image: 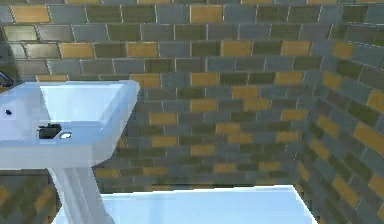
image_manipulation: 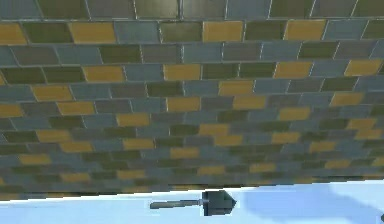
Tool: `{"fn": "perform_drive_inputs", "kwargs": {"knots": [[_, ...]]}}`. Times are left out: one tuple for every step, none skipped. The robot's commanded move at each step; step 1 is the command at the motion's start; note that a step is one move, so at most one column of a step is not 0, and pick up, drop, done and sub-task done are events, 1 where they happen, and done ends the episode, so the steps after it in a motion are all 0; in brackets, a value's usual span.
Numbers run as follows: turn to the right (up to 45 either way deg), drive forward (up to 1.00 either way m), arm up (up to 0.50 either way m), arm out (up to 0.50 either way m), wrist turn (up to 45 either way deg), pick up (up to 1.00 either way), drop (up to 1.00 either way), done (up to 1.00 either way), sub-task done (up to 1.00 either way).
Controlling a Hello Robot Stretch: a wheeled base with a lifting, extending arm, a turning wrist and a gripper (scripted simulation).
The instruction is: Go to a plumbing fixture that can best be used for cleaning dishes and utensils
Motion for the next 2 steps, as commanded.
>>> {"fn": "perform_drive_inputs", "kwargs": {"knots": [[-33.0, 0.00, 0.00, 0.00, 0.0, 0.00, 0.00, 0.00, 0.00], [0.0, 0.00, 0.00, 0.00, 0.0, 0.00, 0.00, 1.00, 0.00]]}}
